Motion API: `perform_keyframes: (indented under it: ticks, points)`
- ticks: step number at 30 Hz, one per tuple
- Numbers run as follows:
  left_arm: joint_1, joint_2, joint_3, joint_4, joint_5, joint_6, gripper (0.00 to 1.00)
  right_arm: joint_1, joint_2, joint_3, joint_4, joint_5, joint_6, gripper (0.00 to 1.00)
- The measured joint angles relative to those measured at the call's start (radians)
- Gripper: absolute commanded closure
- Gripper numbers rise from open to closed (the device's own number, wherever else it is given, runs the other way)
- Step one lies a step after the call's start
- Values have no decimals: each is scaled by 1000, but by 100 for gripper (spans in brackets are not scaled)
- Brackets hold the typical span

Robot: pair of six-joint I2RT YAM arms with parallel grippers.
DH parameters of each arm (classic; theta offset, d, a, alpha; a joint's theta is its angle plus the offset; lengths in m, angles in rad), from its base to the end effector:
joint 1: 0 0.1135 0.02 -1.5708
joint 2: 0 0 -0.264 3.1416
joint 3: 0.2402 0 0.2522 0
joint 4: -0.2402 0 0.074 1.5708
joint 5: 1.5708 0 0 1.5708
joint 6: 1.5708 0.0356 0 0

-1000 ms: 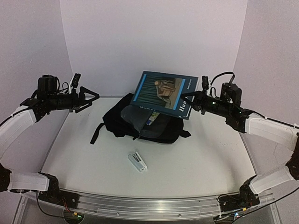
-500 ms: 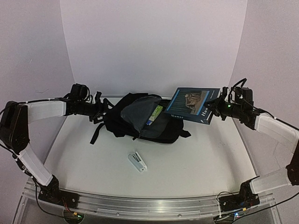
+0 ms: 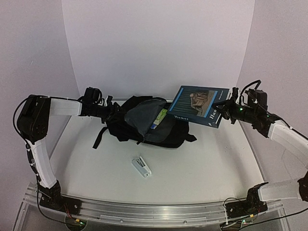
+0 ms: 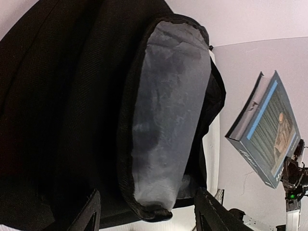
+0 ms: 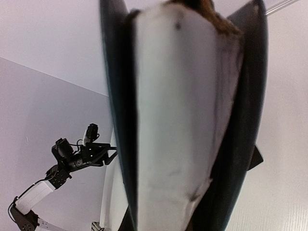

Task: Pack the student bag
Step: Place the book in the student bag.

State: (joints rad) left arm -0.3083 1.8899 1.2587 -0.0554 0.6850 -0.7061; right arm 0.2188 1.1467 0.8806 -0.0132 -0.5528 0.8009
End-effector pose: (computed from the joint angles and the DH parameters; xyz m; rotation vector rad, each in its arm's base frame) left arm 0.3882 -0.1473 0.2037 -0.0763 2.4061 -1.2856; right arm 0.2534 0.0755 0.3188 0.1599 1.9821 1.1966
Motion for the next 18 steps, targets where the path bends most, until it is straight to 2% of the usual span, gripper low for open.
perform_keyframes:
  ticks: [6,11,13,15,18]
  points:
    - [-13,101,59,6,32,-9,61,0,-25,0,-3,-13,15,100]
    - [-28,129,76,47,68,-40,87,0,-36,-10,-2,-10,28,100]
    - [-31,129,77,79,80,-51,95,0,-42,-28,-2,-6,40,100]
    - [-31,127,77,110,85,-52,99,0,-43,-50,-2,-2,59,100]
    - [-31,102,69,161,99,-53,100,0,-41,-85,-8,-2,95,100]
